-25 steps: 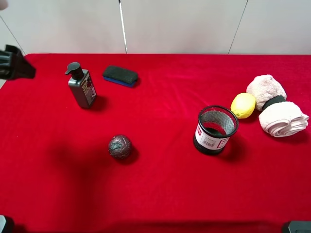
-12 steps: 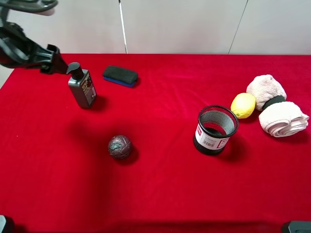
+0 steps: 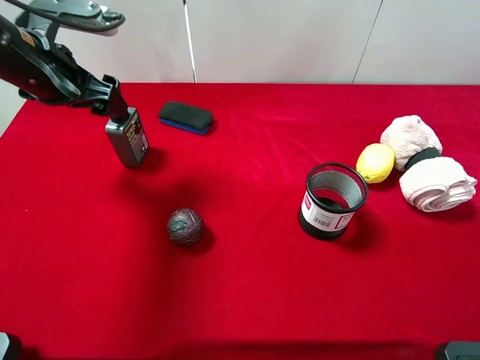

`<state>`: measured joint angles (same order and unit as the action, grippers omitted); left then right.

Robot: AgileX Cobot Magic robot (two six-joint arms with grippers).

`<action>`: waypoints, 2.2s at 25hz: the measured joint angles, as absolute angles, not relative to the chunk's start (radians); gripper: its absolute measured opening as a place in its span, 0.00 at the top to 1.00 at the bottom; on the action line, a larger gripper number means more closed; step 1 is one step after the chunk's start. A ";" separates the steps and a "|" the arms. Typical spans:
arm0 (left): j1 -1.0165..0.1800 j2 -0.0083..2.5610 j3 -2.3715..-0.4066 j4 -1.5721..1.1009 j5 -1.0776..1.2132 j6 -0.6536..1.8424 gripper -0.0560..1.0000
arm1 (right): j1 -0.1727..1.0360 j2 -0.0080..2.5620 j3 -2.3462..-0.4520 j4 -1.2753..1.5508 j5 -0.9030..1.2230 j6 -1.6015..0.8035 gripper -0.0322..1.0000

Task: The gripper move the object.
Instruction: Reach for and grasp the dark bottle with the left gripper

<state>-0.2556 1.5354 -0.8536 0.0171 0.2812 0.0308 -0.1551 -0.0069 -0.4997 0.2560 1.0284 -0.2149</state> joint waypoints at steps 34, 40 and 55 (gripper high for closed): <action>-0.277 1.764 -0.865 0.030 0.088 0.032 0.12 | -0.155 -0.007 -0.500 0.256 1.028 -0.215 0.30; -0.277 1.771 -0.865 0.030 0.070 0.032 0.12 | -0.155 -0.007 -0.500 0.256 1.028 -0.215 0.30; -0.277 1.771 -0.865 0.031 0.055 0.032 0.12 | -0.155 -0.007 -0.500 0.256 1.028 -0.215 0.30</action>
<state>-0.2767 1.7705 -0.8654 0.0312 0.0546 0.0319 -0.1551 -0.0069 -0.4997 0.2560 1.0284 -0.2149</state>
